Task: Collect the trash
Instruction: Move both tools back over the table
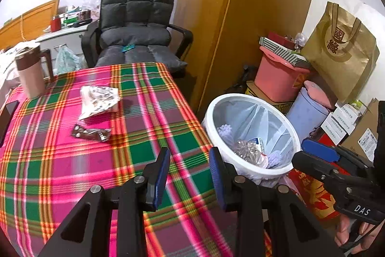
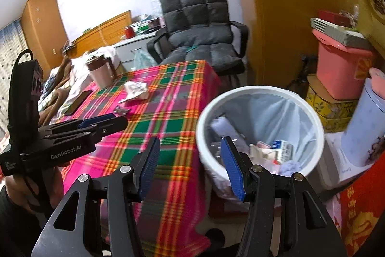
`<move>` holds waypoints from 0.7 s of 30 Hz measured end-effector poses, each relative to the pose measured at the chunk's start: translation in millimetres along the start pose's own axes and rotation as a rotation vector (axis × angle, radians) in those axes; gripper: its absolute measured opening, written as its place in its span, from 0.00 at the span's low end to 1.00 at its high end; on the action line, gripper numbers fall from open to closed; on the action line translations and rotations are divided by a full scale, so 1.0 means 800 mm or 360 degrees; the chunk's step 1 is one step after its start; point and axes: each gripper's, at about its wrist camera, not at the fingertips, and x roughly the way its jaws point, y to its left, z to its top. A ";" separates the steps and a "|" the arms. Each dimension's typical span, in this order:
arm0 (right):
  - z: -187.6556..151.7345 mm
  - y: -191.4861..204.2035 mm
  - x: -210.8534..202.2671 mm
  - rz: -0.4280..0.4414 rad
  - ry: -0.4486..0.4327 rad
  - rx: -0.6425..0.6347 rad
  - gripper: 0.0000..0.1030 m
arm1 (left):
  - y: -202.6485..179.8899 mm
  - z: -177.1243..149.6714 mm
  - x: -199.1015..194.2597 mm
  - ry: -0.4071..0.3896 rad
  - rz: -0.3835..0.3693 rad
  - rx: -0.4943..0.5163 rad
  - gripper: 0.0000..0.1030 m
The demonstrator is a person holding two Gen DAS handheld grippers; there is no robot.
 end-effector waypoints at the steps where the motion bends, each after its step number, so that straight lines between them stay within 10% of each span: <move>1: 0.000 0.005 0.001 0.0012 0.0003 -0.0011 0.53 | 0.004 -0.003 -0.005 -0.0004 0.0009 -0.0007 0.33; 21: 0.018 0.087 0.040 0.0225 0.0088 -0.0250 0.53 | 0.102 -0.024 -0.052 -0.0029 0.0178 -0.0151 0.33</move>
